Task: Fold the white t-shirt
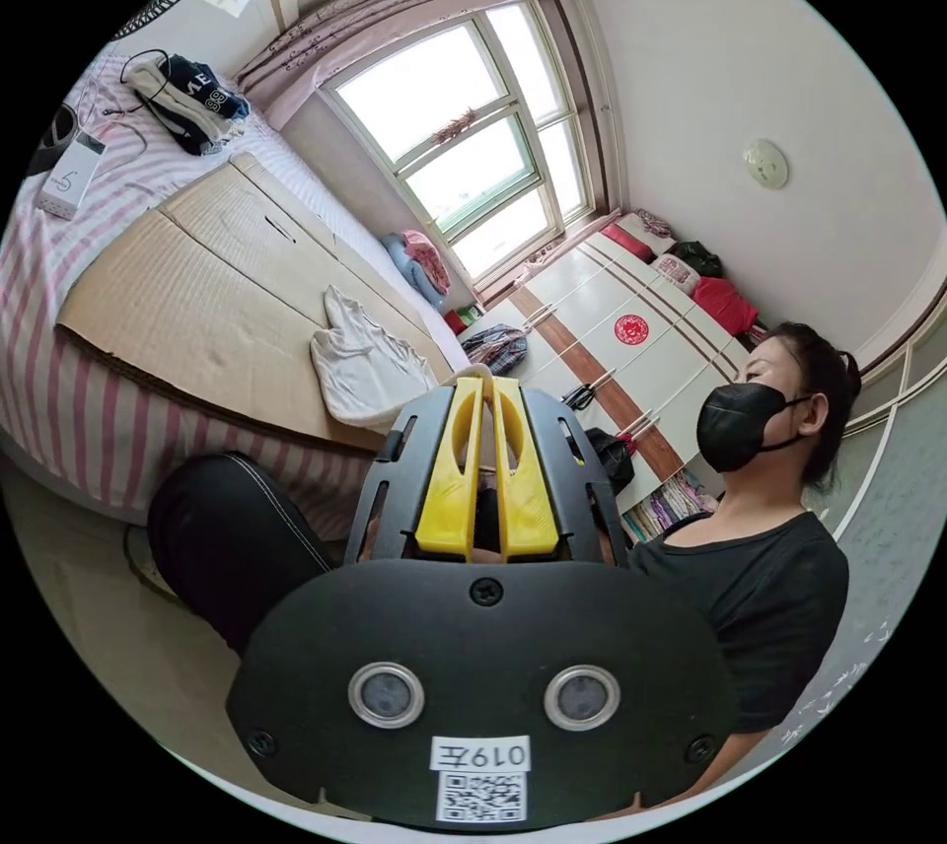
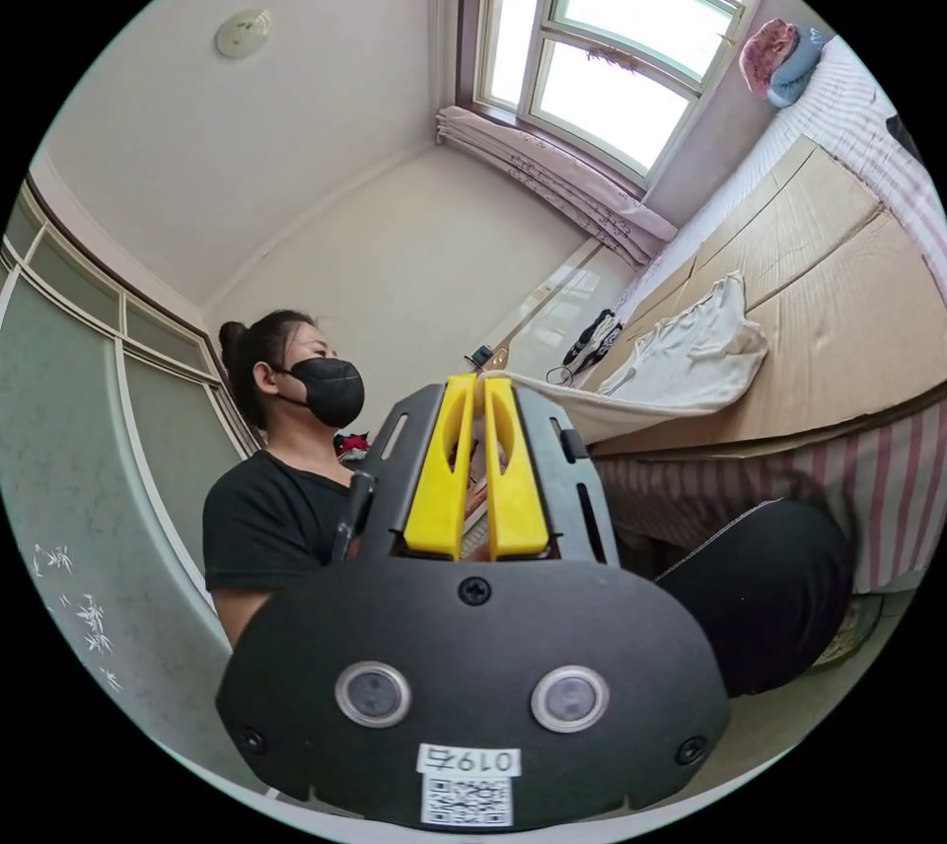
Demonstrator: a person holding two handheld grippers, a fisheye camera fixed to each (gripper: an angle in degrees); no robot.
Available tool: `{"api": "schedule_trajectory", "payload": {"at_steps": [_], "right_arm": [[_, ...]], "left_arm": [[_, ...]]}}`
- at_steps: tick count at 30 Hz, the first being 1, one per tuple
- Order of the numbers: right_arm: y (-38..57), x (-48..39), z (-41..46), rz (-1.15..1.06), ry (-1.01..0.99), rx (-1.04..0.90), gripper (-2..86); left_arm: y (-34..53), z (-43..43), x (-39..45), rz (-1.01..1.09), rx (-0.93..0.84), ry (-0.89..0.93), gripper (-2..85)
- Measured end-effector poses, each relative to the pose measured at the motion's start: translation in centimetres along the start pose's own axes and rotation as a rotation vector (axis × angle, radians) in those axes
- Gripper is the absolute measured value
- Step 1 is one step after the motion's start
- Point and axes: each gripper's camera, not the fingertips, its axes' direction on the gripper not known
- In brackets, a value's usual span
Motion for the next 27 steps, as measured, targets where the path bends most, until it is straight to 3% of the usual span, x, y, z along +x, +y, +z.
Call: {"api": "schedule_trajectory", "payload": {"at_steps": [7,17,27], "right_arm": [[-9.5,3.8,2.6,-0.032,-0.012,0.016,0.2],[-25.8,21.4,8.3,0.208,0.047,0.048,0.1],[-28.6,34.6,11.9,0.460,0.115,0.056,0.2]], "left_arm": [[-8.4,5.3,-3.5,0.057,0.014,-0.013,1.7],[-24.9,22.8,-22.8,-0.198,-0.102,-0.031,1.9],[-28.7,35.2,-37.8,-0.379,-0.215,-0.084,2.1]]}}
